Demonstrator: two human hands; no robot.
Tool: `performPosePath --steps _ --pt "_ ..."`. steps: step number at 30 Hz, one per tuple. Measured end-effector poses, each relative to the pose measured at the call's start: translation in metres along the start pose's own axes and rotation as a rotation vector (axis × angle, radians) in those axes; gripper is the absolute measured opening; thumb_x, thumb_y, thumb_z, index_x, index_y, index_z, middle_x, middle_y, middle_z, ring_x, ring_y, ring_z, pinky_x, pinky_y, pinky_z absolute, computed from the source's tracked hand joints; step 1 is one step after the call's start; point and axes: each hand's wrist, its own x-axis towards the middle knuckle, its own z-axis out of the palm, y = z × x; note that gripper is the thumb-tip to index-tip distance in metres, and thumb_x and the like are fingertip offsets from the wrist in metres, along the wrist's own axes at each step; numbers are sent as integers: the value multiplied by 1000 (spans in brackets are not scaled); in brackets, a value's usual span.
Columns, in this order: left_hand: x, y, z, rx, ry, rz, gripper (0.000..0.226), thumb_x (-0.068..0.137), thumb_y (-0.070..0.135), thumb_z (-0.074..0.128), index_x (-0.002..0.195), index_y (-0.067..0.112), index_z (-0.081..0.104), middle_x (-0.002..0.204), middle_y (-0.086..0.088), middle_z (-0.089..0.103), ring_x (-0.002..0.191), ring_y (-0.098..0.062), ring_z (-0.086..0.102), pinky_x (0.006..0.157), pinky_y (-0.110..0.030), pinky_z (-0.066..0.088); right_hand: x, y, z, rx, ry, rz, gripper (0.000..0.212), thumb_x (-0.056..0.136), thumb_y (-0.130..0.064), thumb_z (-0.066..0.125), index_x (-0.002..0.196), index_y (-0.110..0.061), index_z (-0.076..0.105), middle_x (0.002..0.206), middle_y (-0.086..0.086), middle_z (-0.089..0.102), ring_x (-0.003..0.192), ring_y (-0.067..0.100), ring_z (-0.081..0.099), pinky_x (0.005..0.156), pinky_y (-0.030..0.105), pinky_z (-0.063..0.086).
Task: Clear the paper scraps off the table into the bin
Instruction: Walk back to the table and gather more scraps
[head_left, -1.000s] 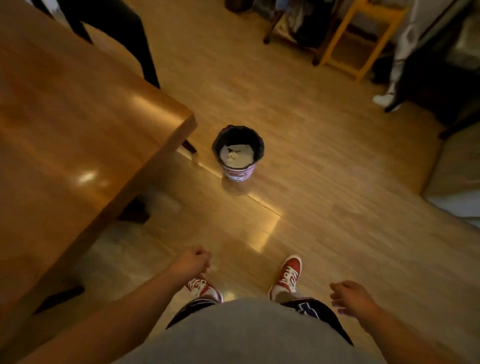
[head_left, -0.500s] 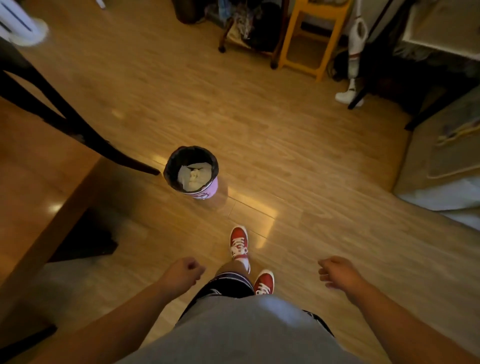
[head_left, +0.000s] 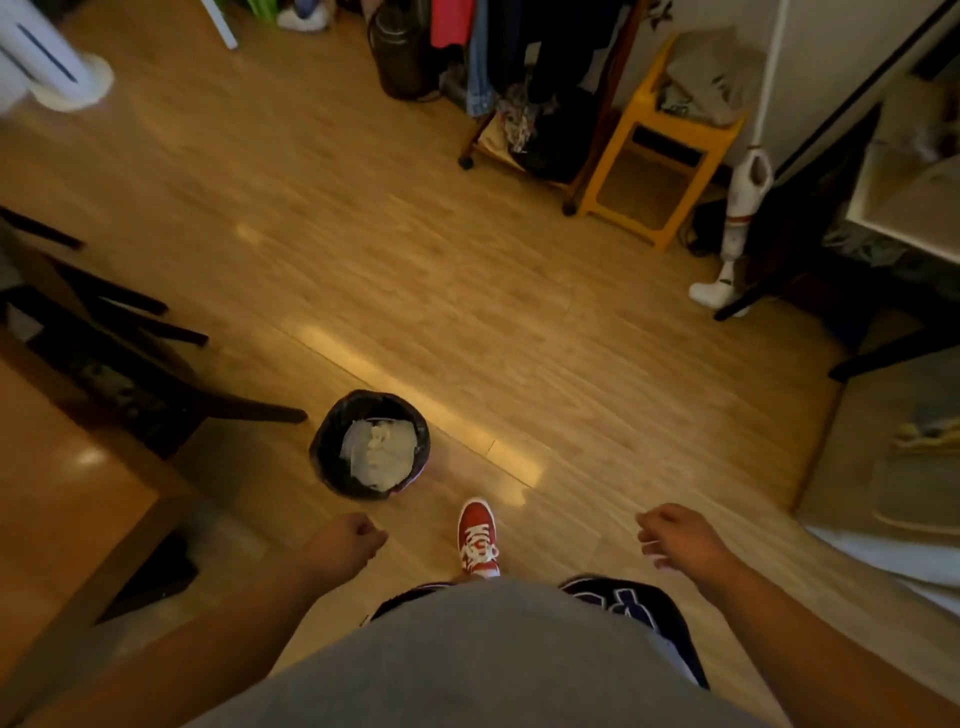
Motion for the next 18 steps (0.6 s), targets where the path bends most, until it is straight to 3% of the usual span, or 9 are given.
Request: performPosePath --steps 7,13,18 --pt "56 150 -45 -10 38 117 25 90 34 57 83 11 63 81 -14 70 81 -32 69 75 -47 57 50 -49 -65 -78 20 98 21 91 -18 60 90 3 60 85 21 64 70 31 59 64 36 46" --pt "104 263 -72 -100 -15 175 30 92 37 56 88 8 64 89 -12 70 83 -23 67 72 -35 50 133 -122 -126 -154 -2 142 20 90 -15 62 81 1 56 78 20 62 65 30 56 62 36 43" --pt "126 294 -96 -160 59 95 24 92 36 56 88 13 63 86 -7 69 80 -17 66 63 -26 47 196 -219 -158 -317 -85 85 19 89 -18 61 83 0 56 79 20 62 64 28 56 60 33 43"
